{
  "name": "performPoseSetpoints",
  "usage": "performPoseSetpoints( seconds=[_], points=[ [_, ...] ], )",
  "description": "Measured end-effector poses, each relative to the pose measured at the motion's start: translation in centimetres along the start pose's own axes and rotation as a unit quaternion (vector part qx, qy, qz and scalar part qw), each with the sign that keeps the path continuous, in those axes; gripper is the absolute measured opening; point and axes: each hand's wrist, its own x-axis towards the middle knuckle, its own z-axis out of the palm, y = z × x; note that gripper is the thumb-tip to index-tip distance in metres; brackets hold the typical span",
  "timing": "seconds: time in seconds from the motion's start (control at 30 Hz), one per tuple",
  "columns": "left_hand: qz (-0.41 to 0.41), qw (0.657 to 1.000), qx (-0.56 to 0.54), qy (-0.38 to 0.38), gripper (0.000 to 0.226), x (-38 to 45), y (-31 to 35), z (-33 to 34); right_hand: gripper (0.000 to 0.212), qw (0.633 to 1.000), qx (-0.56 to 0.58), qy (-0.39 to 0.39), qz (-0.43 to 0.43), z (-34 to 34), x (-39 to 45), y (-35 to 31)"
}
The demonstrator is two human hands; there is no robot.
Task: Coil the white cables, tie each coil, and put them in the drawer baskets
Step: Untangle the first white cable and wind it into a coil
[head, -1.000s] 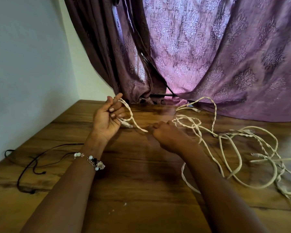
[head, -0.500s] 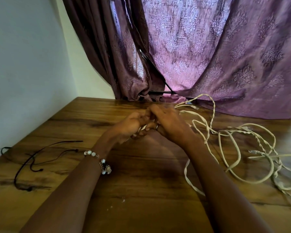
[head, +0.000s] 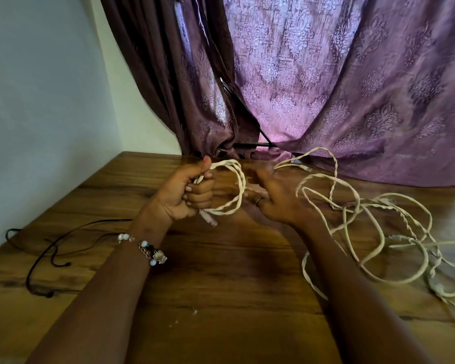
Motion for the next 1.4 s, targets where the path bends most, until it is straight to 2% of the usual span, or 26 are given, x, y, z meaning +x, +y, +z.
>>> performPoseSetpoints(
  seconds=[0.07,0.1,0.2,0.27,0.33,0.43,0.57,0.73,0.83,0.87,0.93,1.03,1.17,1.27,1.4],
  points=[
    [0.007,0.998,-0.033,-0.043,0.031,0.0,0.1,-0.2,0.074,0.999,-0.027,-0.046,0.003,1.3,-0.2,-0.5],
    [0.011,0.997,-0.049,-0.065,0.031,0.0,0.1,-0.2,0.075,0.997,-0.049,-0.054,0.016,1.9,-0.2,-0.4],
    [0.026,0.994,-0.073,-0.082,0.031,0.0,0.2,-0.4,0.047,0.987,-0.142,-0.049,0.057,2.9,0.2,0.1],
    [0.054,0.995,-0.064,-0.045,0.03,-0.1,0.4,-0.6,0.018,0.988,-0.148,-0.018,0.049,2.9,0.6,0.5],
    [0.093,0.993,-0.071,-0.001,0.029,-0.3,0.8,-0.8,0.005,0.989,-0.138,0.014,0.048,2.2,0.5,0.8],
    [0.147,0.982,-0.079,0.087,0.033,-0.7,1.7,-1.6,0.01,0.982,-0.184,0.017,0.039,1.0,0.2,1.5],
    [0.195,0.959,-0.068,0.195,0.036,-0.8,1.9,-2.4,0.039,0.964,-0.265,0.0,0.025,-0.1,0.0,1.0],
    [0.254,0.935,-0.101,0.226,0.038,-0.5,1.9,-2.2,0.037,0.896,-0.422,-0.141,-0.009,0.3,0.6,-1.6],
    [0.259,0.934,-0.09,0.228,0.035,-0.4,1.6,-2.1,0.03,0.839,-0.51,-0.17,-0.087,1.8,0.8,-3.3],
    [0.253,0.936,-0.077,0.233,0.034,-0.3,1.5,-2.1,0.032,0.832,-0.518,-0.16,-0.117,2.1,0.7,-3.9],
    [0.23,0.934,-0.011,0.273,0.032,-0.1,1.3,-1.9,0.041,0.845,-0.495,-0.096,-0.176,2.1,0.7,-4.8],
    [0.194,0.926,0.09,0.311,0.027,0.4,0.2,-0.8,0.032,0.875,-0.416,0.035,-0.245,1.8,0.6,-4.8],
    [0.121,0.953,0.133,0.243,0.023,1.2,-1.3,0.9,0.034,0.899,-0.357,0.109,-0.228,1.3,0.8,-4.5],
    [0.052,0.963,0.189,0.185,0.028,1.4,-2.1,1.7,0.021,0.946,-0.222,0.16,-0.176,0.4,0.8,-3.9],
    [0.01,0.985,0.142,0.094,0.047,1.2,-1.9,2.1,0.019,0.953,-0.141,0.225,-0.144,-0.4,0.7,-3.1]
  ],
)
